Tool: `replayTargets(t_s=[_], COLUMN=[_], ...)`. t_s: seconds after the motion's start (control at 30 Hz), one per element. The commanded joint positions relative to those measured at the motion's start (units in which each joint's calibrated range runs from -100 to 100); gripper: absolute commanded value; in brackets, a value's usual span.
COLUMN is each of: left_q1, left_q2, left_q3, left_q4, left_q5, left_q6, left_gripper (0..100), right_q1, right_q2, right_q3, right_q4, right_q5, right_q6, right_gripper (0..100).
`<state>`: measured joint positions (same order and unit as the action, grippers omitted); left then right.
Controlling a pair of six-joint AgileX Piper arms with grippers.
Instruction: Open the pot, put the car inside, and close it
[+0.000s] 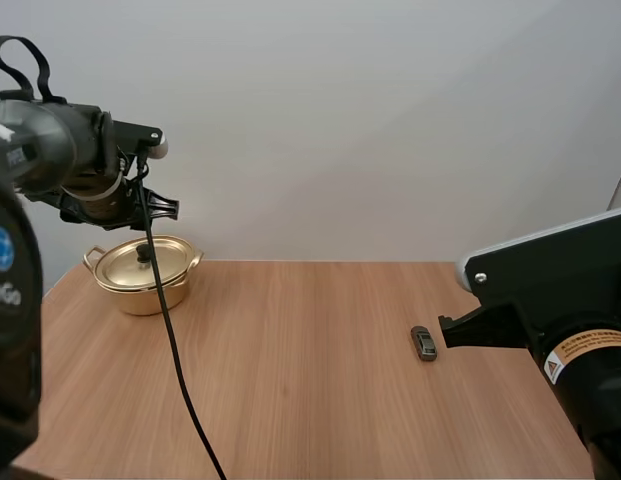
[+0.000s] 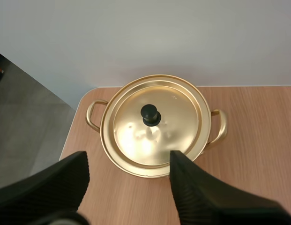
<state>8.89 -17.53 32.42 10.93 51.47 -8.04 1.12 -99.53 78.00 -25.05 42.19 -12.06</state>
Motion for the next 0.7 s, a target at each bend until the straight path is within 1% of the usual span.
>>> replayTargets(t_s=[0.0,0.27,0.67], left_q1=[0.04,0.04,0.04], left_q2=[1.8,6.7,19.9], left_q3=[-1.6,-7.8,-14.8], left_q4=[0.3,0.3,0.1], left_q5=[0.3,1.0,7.6], left_q6=[0.0,3.4,3.5], left_gripper=[89,89,89], right_q1=[0.0,-0.1,-1.6], right_q2=[0.0,0.0,0.0], right_q3=[0.0,0.0,0.0], right_q4=[0.0,0.0,0.0], right_q5=[0.4,1.1,1.8], right_q6=[0.0,0.0,0.0], right_gripper=[0,0,0])
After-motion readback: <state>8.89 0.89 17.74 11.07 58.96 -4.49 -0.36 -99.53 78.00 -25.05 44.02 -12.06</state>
